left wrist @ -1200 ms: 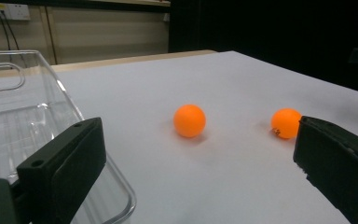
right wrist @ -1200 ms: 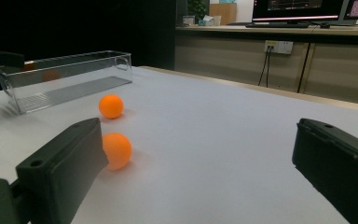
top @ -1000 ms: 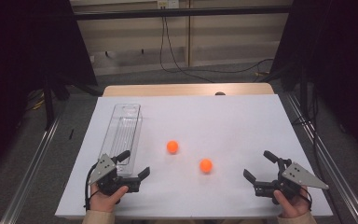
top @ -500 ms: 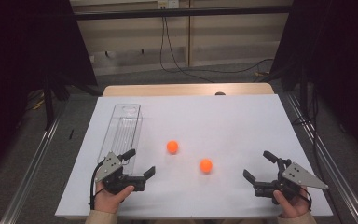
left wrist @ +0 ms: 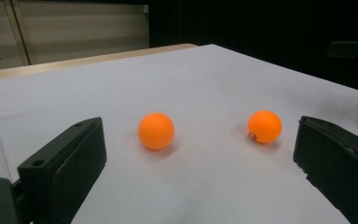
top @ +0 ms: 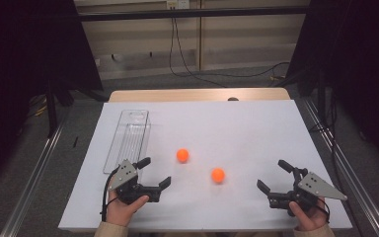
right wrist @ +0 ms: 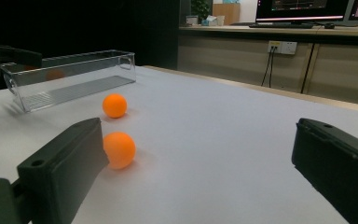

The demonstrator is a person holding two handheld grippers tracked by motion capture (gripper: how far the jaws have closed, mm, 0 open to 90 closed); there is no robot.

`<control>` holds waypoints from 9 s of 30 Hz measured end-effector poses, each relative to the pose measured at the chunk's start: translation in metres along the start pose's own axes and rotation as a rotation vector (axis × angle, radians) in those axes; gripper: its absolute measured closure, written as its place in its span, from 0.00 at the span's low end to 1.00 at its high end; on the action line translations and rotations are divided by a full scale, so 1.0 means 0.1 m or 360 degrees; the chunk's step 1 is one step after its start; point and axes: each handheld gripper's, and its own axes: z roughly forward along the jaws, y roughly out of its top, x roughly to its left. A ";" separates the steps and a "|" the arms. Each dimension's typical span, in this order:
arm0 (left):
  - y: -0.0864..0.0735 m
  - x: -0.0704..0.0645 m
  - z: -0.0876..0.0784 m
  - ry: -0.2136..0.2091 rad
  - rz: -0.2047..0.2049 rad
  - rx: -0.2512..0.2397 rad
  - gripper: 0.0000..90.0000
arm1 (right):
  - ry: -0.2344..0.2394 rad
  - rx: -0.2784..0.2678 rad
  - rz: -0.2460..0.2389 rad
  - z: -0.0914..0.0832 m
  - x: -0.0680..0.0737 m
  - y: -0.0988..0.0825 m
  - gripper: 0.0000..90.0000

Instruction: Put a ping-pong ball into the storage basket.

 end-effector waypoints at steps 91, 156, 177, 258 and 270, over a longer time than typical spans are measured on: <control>0.03 -0.33 0.65 -0.0162 0.0090 0.0215 0.03 | 0.0028 -0.0002 -0.0003 0.02 0.02 0.00 0.03; 0.05 -0.47 0.98 -0.0236 0.0110 0.0330 0.04 | 0.0039 -0.0006 -0.0010 0.02 0.02 0.01 0.03; 0.06 -0.50 1.08 -0.0242 0.0107 0.0368 0.04 | 0.0043 -0.0008 -0.0008 0.02 0.02 0.01 0.03; 0.06 -0.61 1.35 -0.0252 0.0133 0.0536 0.07 | 0.0051 -0.0004 -0.0015 0.02 0.02 0.01 0.03; 0.06 -0.62 1.41 -0.0257 0.0144 0.0560 0.11 | 0.0050 -0.0003 -0.0014 0.02 0.02 0.01 0.03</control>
